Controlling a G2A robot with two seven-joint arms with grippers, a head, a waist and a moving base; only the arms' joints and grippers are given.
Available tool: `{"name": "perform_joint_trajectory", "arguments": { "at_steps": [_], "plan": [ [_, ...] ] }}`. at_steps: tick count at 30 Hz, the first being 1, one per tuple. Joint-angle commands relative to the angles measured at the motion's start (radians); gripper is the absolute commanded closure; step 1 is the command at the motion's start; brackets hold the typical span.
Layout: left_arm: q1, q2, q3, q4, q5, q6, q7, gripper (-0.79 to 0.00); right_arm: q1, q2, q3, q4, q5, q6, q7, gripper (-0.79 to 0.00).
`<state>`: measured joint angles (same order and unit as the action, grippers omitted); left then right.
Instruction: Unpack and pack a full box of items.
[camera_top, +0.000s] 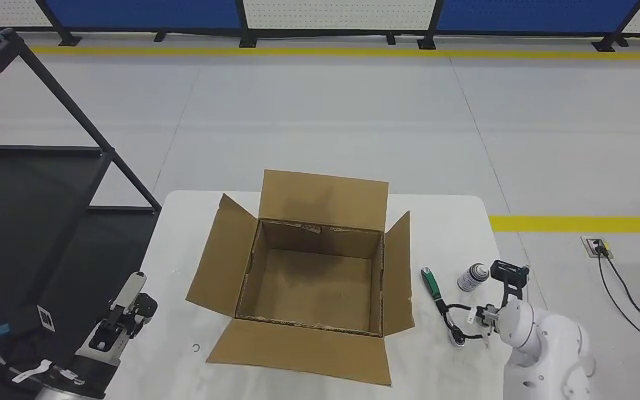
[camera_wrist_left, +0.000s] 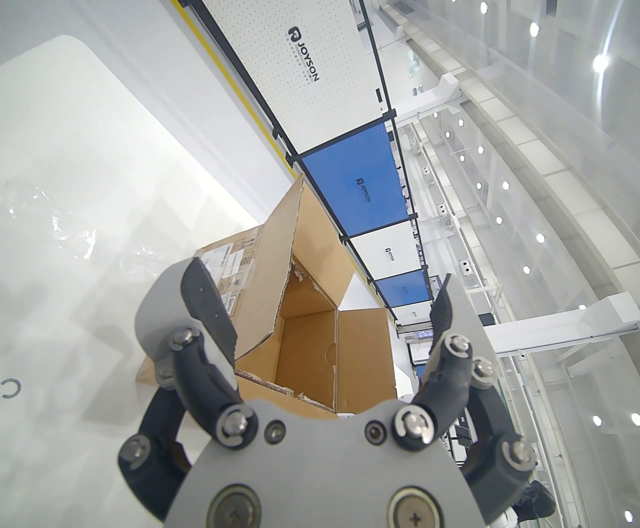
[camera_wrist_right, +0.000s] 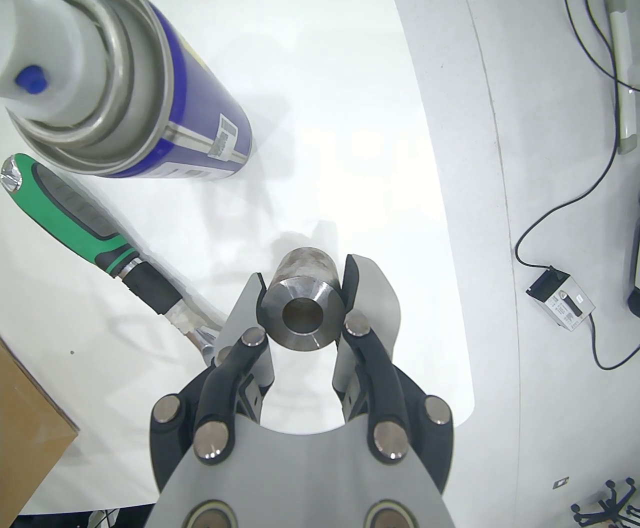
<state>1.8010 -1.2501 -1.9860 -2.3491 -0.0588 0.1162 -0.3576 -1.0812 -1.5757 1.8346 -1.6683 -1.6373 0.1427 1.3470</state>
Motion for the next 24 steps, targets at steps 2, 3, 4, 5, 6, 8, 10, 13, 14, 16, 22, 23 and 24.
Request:
{"name": "perform_joint_trajectory", "arguments": {
  "at_steps": [2, 3, 4, 5, 6, 8, 10, 13, 14, 16, 22, 23, 24],
  "plan": [
    [0.0, 0.0, 0.0, 0.0, 0.0, 0.0, 0.0, -0.785, 0.003, 0.003, -0.003, 0.01, 0.004, -0.001, 0.002, 0.0],
    [0.0, 0.0, 0.0, 0.0, 0.0, 0.0, 0.0, -0.785, 0.004, 0.004, -0.004, 0.012, 0.005, 0.0, 0.002, 0.0],
    [0.0, 0.0, 0.0, 0.0, 0.0, 0.0, 0.0, -0.785, 0.005, 0.005, -0.005, 0.014, 0.006, 0.001, 0.001, 0.0],
    [0.0, 0.0, 0.0, 0.0, 0.0, 0.0, 0.0, -0.785, 0.005, 0.006, -0.007, 0.015, 0.008, 0.001, 0.0, 0.0],
    [0.0, 0.0, 0.0, 0.0, 0.0, 0.0, 0.0, -0.785, 0.005, 0.007, -0.008, 0.016, 0.013, 0.0, 0.0, 0.0],
    [0.0, 0.0, 0.0, 0.0, 0.0, 0.0, 0.0, -0.785, 0.005, 0.009, -0.011, 0.018, 0.017, 0.001, -0.001, 0.0],
    [0.0, 0.0, 0.0, 0.0, 0.0, 0.0, 0.0, -0.785, 0.007, 0.011, -0.015, 0.024, 0.019, 0.003, -0.002, 0.0],
    [0.0, 0.0, 0.0, 0.0, 0.0, 0.0, 0.0, -0.785, 0.012, 0.013, -0.022, 0.035, 0.019, 0.004, -0.001, 0.0],
    [0.0, 0.0, 0.0, 0.0, 0.0, 0.0, 0.0, -0.785, 0.014, 0.014, -0.024, 0.038, 0.02, 0.005, 0.0, 0.0],
    [0.0, 0.0, 0.0, 0.0, 0.0, 0.0, 0.0, -0.785, 0.016, 0.016, -0.027, 0.042, 0.022, 0.006, 0.001, 0.0],
    [0.0, 0.0, 0.0, 0.0, 0.0, 0.0, 0.0, -0.785, 0.019, 0.022, -0.033, 0.042, 0.028, 0.01, 0.005, -0.265],
    [0.0, 0.0, 0.0, 0.0, 0.0, 0.0, 0.0, -0.785, 0.018, 0.023, -0.034, 0.04, 0.03, 0.011, 0.006, -0.286],
    [0.0, 0.0, 0.0, 0.0, 0.0, 0.0, 0.0, -0.785, 0.017, 0.024, -0.034, 0.039, 0.03, 0.012, 0.007, -0.32]
  ]
}}
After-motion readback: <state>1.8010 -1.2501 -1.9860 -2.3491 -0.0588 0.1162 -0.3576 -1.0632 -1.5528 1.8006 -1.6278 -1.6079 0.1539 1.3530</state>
